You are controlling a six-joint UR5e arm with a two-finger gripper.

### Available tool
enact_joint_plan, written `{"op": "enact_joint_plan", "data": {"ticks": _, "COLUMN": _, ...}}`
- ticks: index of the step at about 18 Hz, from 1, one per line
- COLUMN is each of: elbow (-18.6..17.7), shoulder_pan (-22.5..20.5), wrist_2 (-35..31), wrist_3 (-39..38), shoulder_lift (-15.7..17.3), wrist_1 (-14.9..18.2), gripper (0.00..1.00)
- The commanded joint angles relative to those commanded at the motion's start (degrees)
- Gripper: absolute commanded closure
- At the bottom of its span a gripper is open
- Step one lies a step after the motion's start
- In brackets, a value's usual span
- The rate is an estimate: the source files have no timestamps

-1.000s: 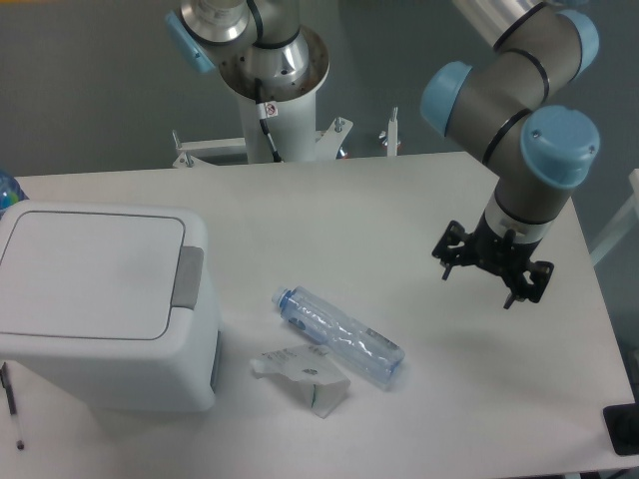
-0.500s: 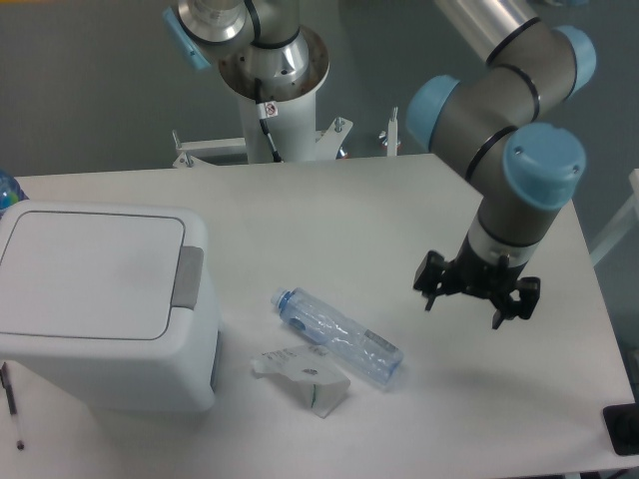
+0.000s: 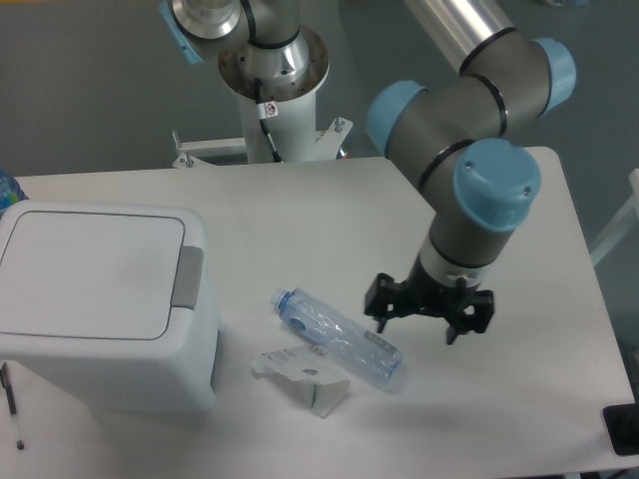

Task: Open the trash can
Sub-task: 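Move the open gripper over the water bottle toward the trash can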

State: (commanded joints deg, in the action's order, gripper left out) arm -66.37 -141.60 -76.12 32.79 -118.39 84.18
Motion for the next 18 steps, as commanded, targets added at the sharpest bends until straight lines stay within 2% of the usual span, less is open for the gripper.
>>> {"op": "enact_joint_plan", "data": {"ticks": 3, "elbow": 2.5, "shoulder_pan": 1.1, "wrist_2": 2.6, "wrist_3": -1.9, "shoulder_lift": 0.5, "wrist_1": 4.3, "gripper": 0.0}}
{"op": "enact_joint_plan", "data": {"ticks": 5, "elbow": 2.6, "shoulder_pan": 1.1, "wrist_2": 4.6, "wrist_3": -1.9, "shoulder_lift": 1.6, "wrist_1": 5.9, "gripper": 0.0}}
{"op": "enact_joint_plan", "data": {"ticks": 12, "elbow": 2.1, "shoulder_pan": 2.0, "wrist_2": 10.7, "wrist_3": -1.9, "shoulder_lift": 4.7, "wrist_1": 6.3, "gripper": 0.0}}
{"op": "enact_joint_plan", "data": {"ticks": 18, "elbow": 1.4, "shoulder_pan": 3.6, "wrist_2": 11.7, "wrist_3": -2.0, "shoulder_lift": 5.8, "wrist_1": 7.4, "gripper": 0.0}}
